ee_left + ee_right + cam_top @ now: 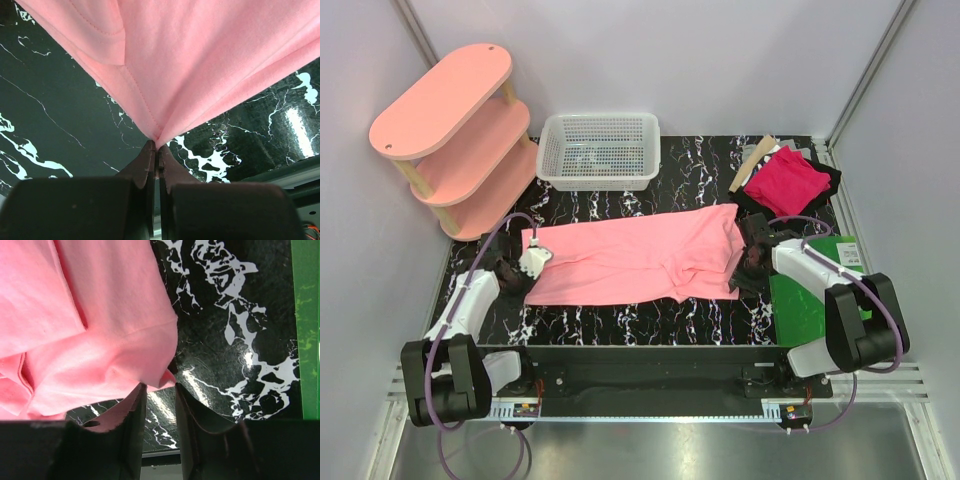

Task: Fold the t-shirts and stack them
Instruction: Fold the tshirt

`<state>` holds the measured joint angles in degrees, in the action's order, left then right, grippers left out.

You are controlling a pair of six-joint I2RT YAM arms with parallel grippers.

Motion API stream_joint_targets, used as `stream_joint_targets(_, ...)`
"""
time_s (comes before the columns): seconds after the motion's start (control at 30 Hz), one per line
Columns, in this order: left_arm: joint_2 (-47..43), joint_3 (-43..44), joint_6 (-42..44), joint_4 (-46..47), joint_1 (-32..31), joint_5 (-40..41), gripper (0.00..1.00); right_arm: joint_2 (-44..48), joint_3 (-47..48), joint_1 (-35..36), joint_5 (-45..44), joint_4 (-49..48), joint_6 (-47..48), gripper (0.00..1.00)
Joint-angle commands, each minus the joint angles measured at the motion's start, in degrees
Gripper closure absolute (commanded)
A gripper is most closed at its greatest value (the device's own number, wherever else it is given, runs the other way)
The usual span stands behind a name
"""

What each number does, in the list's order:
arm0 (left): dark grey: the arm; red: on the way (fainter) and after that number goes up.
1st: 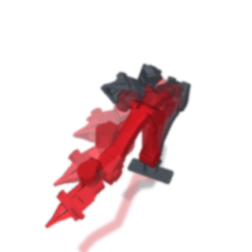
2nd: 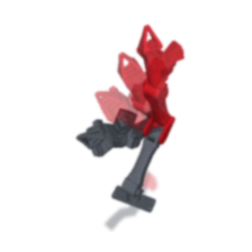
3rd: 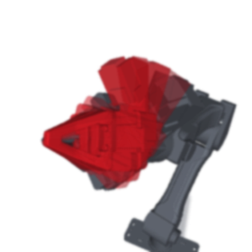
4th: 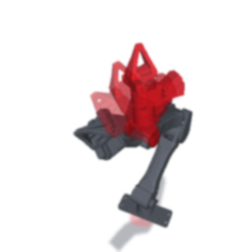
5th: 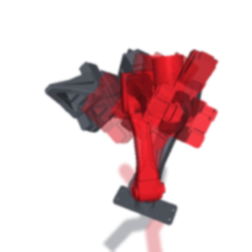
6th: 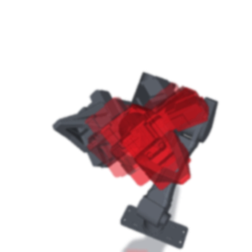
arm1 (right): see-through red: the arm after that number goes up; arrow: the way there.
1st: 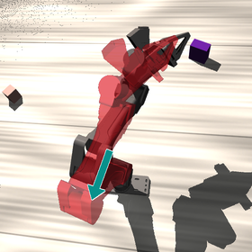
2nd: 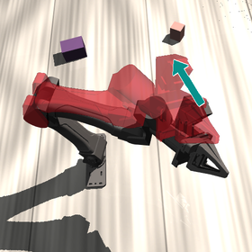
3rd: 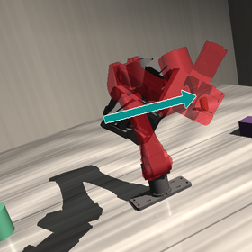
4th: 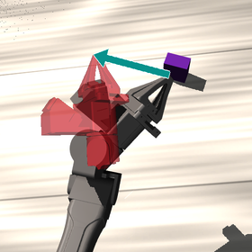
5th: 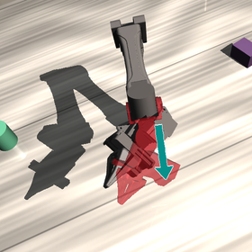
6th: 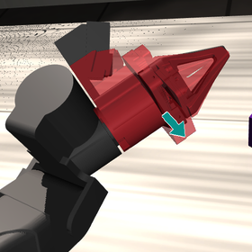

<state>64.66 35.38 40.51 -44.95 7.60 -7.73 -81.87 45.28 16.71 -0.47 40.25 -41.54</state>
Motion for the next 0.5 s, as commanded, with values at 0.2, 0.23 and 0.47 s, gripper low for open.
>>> stream_joint_targets(0.2, -0.2, 1.8, 1.0, 1.5, 0.7, -0.9, 1.00, -1.8, -0.5, -0.1, 0.3, -3.7, 0.1, 0.71)
stream_joint_targets(0.23, -0.2, 1.8, 1.1, 1.5, 0.7, -1.1, 1.00, -1.8, -0.8, -0.1, 0.3, -3.9, 0.1, 0.72)
stream_joint_targets(0.47, -0.9, 1.8, 0.9, 1.3, 0.8, -1.3, 1.00, 1.4, -0.9, -0.1, 3.5, -2.8, -0.4, 1.00)
